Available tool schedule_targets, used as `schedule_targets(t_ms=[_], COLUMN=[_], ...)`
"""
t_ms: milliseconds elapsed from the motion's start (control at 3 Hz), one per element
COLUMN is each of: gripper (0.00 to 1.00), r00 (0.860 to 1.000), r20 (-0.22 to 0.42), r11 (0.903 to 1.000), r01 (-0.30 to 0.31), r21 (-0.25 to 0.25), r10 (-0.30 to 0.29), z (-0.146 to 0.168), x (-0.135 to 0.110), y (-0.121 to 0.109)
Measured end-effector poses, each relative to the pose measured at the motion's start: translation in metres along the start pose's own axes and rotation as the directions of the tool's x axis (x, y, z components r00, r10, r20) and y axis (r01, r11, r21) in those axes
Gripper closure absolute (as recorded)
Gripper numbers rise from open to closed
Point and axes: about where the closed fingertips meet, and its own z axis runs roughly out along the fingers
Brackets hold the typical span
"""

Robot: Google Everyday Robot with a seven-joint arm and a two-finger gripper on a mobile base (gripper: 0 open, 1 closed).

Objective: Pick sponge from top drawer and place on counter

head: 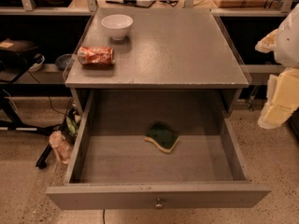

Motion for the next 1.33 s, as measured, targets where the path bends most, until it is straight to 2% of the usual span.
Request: schedule_targets(t_ms=[333, 667, 1000, 1333], gripper=[0.00, 0.00, 0.00, 0.00], r00=[1.000, 0.995, 0.977, 0.941], r20=[0.000, 0.087, 0.195, 0.311], r11=[1.0000, 0.9989, 0.9949, 0.9870], r01=[0.000, -0.043, -0.096, -0.153], r21=[0.000, 0.015, 0.030, 0.048], r10=[0.000, 0.042, 0.089, 0.131], z=[0.000, 0.005, 0.015, 0.034], x=[0.000, -0.006, -0.020, -0.046], y=[0.000, 0.002, 0.001, -0.006])
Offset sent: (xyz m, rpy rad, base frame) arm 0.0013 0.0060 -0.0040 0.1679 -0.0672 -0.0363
